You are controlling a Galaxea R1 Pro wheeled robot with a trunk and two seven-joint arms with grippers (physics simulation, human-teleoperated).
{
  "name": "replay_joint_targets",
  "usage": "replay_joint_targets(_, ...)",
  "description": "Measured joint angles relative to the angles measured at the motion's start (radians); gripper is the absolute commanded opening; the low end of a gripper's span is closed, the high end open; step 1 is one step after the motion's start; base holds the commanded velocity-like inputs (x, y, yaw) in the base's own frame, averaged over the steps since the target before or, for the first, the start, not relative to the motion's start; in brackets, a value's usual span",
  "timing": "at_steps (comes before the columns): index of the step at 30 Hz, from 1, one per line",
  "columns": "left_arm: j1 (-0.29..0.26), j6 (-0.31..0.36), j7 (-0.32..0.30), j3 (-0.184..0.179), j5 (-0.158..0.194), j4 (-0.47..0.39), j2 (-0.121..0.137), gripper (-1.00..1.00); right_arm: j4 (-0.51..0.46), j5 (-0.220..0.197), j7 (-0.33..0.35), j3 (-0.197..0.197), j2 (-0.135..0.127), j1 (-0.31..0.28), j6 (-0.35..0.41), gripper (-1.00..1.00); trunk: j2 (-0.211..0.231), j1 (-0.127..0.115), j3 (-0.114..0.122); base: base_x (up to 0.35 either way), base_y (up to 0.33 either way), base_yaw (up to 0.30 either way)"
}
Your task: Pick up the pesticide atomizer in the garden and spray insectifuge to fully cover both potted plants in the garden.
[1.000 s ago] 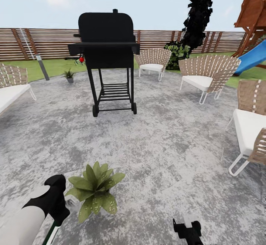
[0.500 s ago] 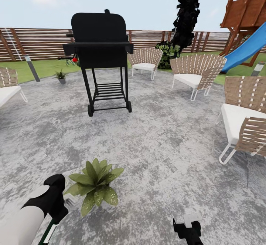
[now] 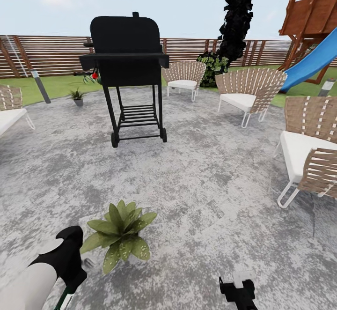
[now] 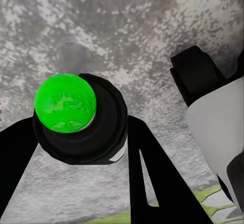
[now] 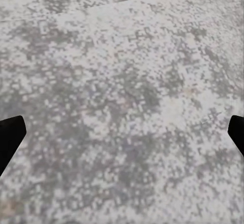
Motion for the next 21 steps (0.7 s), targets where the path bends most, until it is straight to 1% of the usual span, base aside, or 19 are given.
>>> replay_joint_targets(1,-0.002,0.001,0.0,0.0,0.001,-0.009,-0.001,-1.0,0.0,0.0,0.0,0.0,0.0,0.0,0.0,1.0,0.0,0.0,0.0,0.25,0.0,0.0)
replay_joint_targets(3,-0.004,0.003,0.0,-0.001,0.002,-0.056,-0.002,-1.0,0.0,0.0,0.0,0.0,0.0,0.0,0.0,1.0,0.0,0.0,0.0,0.269,0.0,0.0)
replay_joint_targets(6,-0.004,0.004,0.0,0.0,0.001,-0.096,-0.002,-1.0,0.0,0.0,0.0,0.0,0.0,0.0,0.0,1.0,0.0,0.0,0.0,0.087,0.0,0.0)
replay_joint_targets(12,-0.016,0.006,-0.013,-0.001,0.002,-0.104,-0.004,-1.0,0.0,0.0,0.0,0.0,0.001,0.0,0.0,1.0,0.0,0.0,0.0,0.005,0.0,0.0)
replay_joint_targets(18,-0.025,0.005,-0.012,-0.004,0.001,-0.103,-0.005,-1.0,0.0,0.001,0.0,0.0,0.0,0.0,0.0,1.0,0.0,0.0,0.0,0.0,0.0,0.0)
replay_joint_targets(20,-0.037,0.014,-0.007,-0.014,-0.013,-0.115,0.006,-1.0,0.011,0.0,-0.002,0.001,0.009,0.0,-0.001,1.0,0.0,0.0,0.0,0.0,0.0,0.0)
replay_joint_targets(21,-0.042,0.019,-0.007,-0.015,-0.019,-0.12,0.012,-1.0,0.017,0.0,-0.002,0.0,0.009,0.0,-0.002,1.0,0.0,0.0,0.0,0.0,0.0,0.0)
